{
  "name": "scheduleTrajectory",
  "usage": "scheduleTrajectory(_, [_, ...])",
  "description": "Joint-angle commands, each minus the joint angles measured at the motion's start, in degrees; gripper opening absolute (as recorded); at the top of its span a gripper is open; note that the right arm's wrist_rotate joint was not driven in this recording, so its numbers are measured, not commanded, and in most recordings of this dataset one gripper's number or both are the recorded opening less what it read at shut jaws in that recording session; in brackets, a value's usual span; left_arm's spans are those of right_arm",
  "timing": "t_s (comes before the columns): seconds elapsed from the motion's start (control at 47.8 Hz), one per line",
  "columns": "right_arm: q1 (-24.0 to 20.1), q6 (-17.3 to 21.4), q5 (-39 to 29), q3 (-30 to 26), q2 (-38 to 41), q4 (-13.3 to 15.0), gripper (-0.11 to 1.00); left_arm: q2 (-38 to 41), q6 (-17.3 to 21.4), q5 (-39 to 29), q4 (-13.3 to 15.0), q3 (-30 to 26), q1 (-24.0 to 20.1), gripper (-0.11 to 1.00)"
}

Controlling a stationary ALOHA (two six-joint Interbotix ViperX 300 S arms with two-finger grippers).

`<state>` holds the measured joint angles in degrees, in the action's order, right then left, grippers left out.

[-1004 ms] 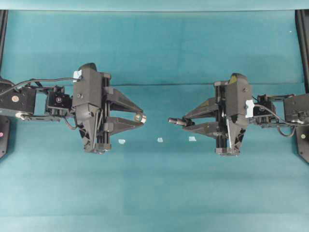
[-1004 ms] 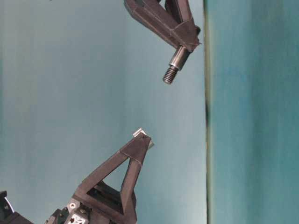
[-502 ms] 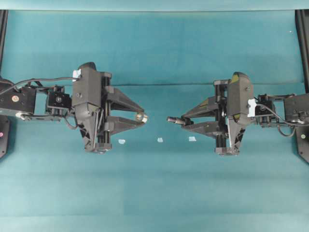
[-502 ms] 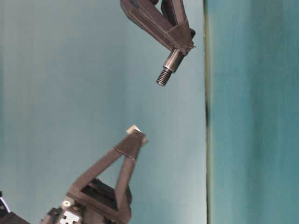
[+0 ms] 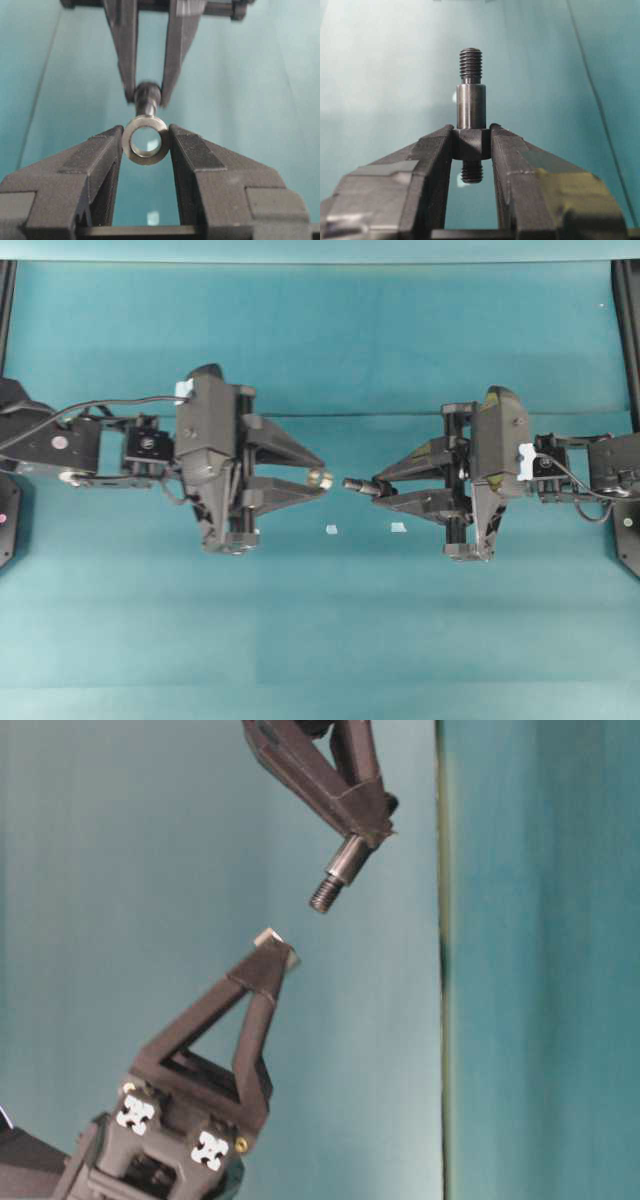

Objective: Insert the washer onto the shaft with both hands.
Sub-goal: 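Push the washer with the left gripper onto the shaft's upper end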

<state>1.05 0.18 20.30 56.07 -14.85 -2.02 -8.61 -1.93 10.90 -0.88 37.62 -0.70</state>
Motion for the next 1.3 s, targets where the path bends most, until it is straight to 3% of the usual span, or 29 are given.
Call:
scheduleTrajectory(0.0, [0.00,0.00,1.23,-1.05,-0.88,-0.09,0.00,-0.09,0.09,0.70,-0.09,-1.49,-0.09,0.36])
scheduleTrajectory(1.275, [0.00,0.00,1.67,-1.05,-0.79,-0.09,0.00,4.48,0.00,0.70,-0.09,-3.43,-0.18,0.36])
